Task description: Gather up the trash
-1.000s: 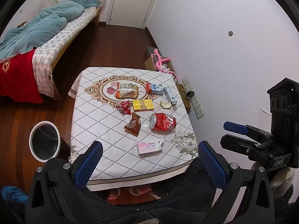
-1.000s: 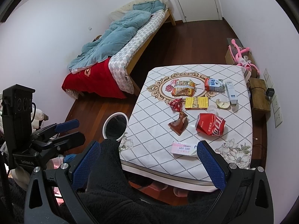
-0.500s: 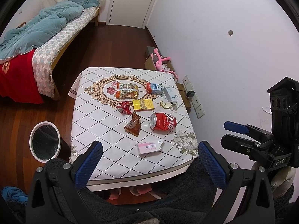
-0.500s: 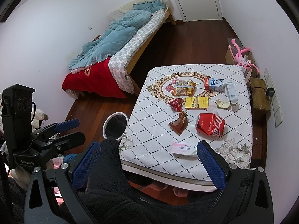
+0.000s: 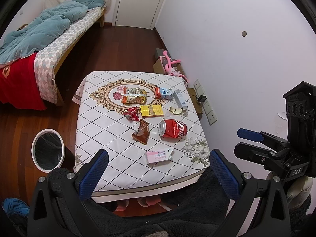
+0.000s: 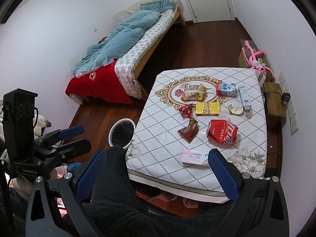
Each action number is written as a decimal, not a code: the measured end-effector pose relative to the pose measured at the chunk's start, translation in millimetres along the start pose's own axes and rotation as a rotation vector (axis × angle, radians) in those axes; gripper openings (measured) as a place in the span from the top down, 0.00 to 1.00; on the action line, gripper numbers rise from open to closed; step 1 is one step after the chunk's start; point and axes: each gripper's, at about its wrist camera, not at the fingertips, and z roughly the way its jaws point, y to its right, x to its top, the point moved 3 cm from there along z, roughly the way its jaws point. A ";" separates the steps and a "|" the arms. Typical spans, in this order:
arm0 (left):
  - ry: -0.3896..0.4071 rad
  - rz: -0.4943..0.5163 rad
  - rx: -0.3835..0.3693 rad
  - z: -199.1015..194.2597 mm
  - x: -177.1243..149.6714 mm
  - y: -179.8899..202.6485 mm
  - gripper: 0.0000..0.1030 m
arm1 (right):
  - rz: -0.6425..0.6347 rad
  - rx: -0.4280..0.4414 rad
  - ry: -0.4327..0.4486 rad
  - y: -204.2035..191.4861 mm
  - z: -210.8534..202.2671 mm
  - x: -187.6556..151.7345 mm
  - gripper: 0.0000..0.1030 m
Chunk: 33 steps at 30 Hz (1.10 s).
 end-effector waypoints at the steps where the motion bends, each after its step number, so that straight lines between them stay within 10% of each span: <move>1: -0.001 0.001 0.001 0.1 0.5 -0.4 0.00 | 0.001 0.000 0.001 0.3 -0.8 0.4 0.00; 15: -0.011 0.003 0.014 3.9 2.8 -4.8 0.00 | -0.002 0.012 -0.006 1.1 3.2 -5.7 0.00; 20: 0.020 0.017 0.221 35.4 7.0 -22.8 0.00 | 0.016 -0.018 -0.010 5.0 7.3 -1.4 0.00; 26: -0.045 0.013 0.465 146.2 -2.7 -78.5 0.00 | -0.096 -0.288 -0.122 43.1 81.6 4.9 0.00; 33: -0.203 -0.005 0.527 251.8 -27.1 -108.9 0.00 | -0.345 -0.530 -0.419 109.0 224.9 6.8 0.00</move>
